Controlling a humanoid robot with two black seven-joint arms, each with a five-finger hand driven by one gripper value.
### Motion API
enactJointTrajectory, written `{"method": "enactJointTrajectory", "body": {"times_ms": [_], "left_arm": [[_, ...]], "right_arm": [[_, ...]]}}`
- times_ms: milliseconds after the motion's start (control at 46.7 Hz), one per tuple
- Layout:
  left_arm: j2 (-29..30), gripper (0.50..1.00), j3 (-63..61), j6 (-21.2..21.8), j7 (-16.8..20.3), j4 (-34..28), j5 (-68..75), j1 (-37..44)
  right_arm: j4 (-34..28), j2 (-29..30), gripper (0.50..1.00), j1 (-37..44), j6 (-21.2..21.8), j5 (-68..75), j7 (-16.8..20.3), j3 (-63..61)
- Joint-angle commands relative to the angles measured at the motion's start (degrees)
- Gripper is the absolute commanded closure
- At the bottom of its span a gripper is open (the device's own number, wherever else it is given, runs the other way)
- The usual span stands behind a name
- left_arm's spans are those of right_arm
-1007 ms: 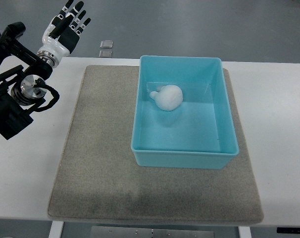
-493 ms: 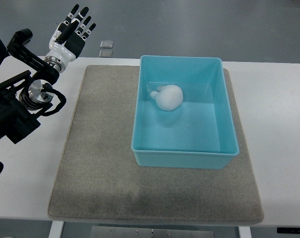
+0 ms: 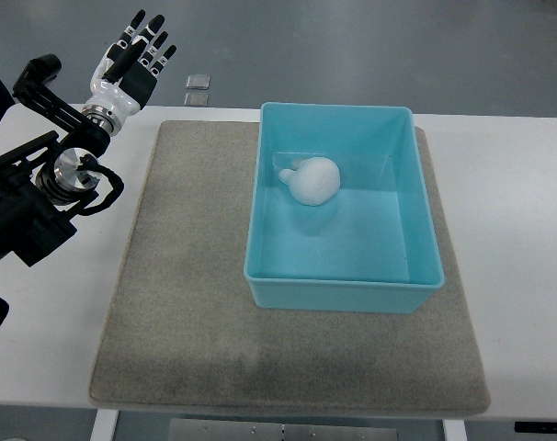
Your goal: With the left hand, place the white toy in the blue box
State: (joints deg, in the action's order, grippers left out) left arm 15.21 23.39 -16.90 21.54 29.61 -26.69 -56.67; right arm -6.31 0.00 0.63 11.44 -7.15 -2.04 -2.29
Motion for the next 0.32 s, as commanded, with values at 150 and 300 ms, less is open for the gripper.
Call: {"method": "enactJointTrajectory", "body": {"times_ms": [150,300], "left_arm": [[-0.18,0.504,-0.01,0.12,0.09,0.01,-0.03,0.60],[-0.27,0.504,-0.01,0.12,0.17,0.01,-0.03,0.60]], "right_arm": [[-0.98,0.00,0.564,-0.28,0.95,-0.85,0.11,0.44],[-1.25,0.00,0.564,-0.28,0.78,-0.85,0.28,0.70]]}}
